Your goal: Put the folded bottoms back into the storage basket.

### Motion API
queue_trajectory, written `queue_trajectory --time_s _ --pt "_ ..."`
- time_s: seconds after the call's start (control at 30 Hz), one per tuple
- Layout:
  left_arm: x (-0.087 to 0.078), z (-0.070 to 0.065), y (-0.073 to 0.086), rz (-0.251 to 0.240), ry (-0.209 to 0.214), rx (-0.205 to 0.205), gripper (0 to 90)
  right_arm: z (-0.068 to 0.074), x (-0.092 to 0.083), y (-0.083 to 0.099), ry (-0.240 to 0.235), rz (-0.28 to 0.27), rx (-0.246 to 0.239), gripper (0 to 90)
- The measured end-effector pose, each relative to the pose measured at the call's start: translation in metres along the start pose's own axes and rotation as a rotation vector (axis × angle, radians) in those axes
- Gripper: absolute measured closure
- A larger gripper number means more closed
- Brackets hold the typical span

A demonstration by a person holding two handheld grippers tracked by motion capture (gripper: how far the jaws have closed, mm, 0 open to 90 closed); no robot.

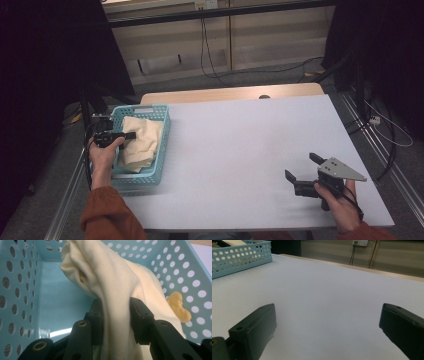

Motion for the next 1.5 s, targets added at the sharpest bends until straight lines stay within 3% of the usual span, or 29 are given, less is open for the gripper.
queue_trajectory --time_s 0.5,0.7,0.8,0.87,0.9,0.93,1.33,1.5 --pt "0.004 0.006 0.004 0.02 -0.031 0.021 63.5 -0.001 0.0 0.0 0.005 0.001 0.003 1.1" --pt "0.007 0.008 0.006 0.029 -0.041 0.01 60.9 0.0 0.0 0.0 0.002 -0.001 -0.001 1.1" --pt "0.007 0.008 0.007 0.051 -0.069 0.045 60.4 -0.001 0.0 0.0 0.003 -0.001 0.0 1.1" --pt "0.008 0.008 0.007 0.042 -0.082 0.039 59.5 0.0 0.0 0.0 0.001 -0.001 -0.001 1.1" --pt "0.006 0.009 0.008 0.061 -0.092 0.053 58.9 0.0 0.0 0.0 0.001 -0.001 -0.001 1.1" --pt "0.008 0.008 0.007 0.041 -0.099 0.025 58.4 0.0 -0.001 0.0 0.001 -0.002 -0.001 1.1" --pt "0.014 0.01 0.012 0.075 -0.128 0.047 56.0 0.0 0.0 0.0 0.001 0.0 -0.003 1.1" --pt "0.017 0.012 0.014 0.084 -0.134 0.035 53.9 0.0 -0.001 0.0 0.0 -0.001 -0.003 1.1"
Point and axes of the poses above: each handheld gripper's, and its own axes: x roughly forward along the jaws, y roughly out of its underside, z roughly to its left, the point moved 6 cm from there along x, roughly forward along the jaws, and after that the axes turned 3 degrees about y, right-handed, at the moved point
